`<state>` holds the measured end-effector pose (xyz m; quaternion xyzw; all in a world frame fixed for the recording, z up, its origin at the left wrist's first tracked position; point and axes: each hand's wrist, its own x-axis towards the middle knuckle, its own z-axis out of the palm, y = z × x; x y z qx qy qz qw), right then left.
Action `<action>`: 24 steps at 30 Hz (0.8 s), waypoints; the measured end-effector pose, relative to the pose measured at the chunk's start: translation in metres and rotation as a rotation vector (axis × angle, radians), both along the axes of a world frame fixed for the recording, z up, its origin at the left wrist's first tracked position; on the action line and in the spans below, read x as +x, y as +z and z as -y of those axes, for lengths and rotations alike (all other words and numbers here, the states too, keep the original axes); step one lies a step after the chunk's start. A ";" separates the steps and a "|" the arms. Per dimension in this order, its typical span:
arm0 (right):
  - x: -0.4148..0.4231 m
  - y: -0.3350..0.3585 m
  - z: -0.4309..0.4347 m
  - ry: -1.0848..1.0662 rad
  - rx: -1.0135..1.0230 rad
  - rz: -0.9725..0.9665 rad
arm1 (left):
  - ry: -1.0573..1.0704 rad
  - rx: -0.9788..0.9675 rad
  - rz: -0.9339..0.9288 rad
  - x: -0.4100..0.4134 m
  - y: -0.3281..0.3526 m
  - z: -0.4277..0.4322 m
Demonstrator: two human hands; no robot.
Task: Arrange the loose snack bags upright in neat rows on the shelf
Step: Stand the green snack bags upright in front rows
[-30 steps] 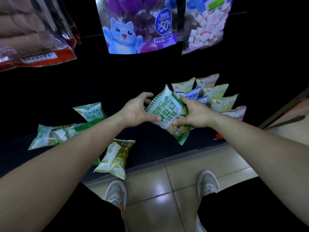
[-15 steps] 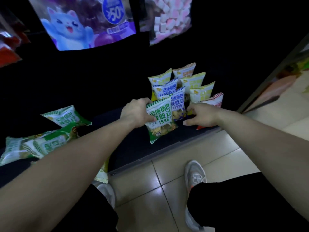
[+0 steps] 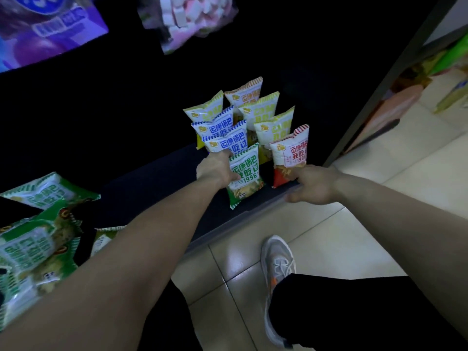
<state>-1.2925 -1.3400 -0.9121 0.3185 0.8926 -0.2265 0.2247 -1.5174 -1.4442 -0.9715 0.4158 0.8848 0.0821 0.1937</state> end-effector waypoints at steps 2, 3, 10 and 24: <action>0.001 -0.002 -0.002 -0.004 0.004 0.014 | -0.013 0.001 0.019 0.003 -0.007 -0.005; 0.002 -0.003 -0.004 -0.007 0.006 0.016 | -0.011 0.007 0.032 0.003 -0.009 -0.007; 0.007 -0.004 -0.009 -0.029 0.004 0.035 | -0.027 0.087 0.082 0.009 -0.017 -0.019; -0.046 0.028 0.024 0.031 0.016 0.012 | -0.091 0.053 0.004 -0.026 0.020 0.027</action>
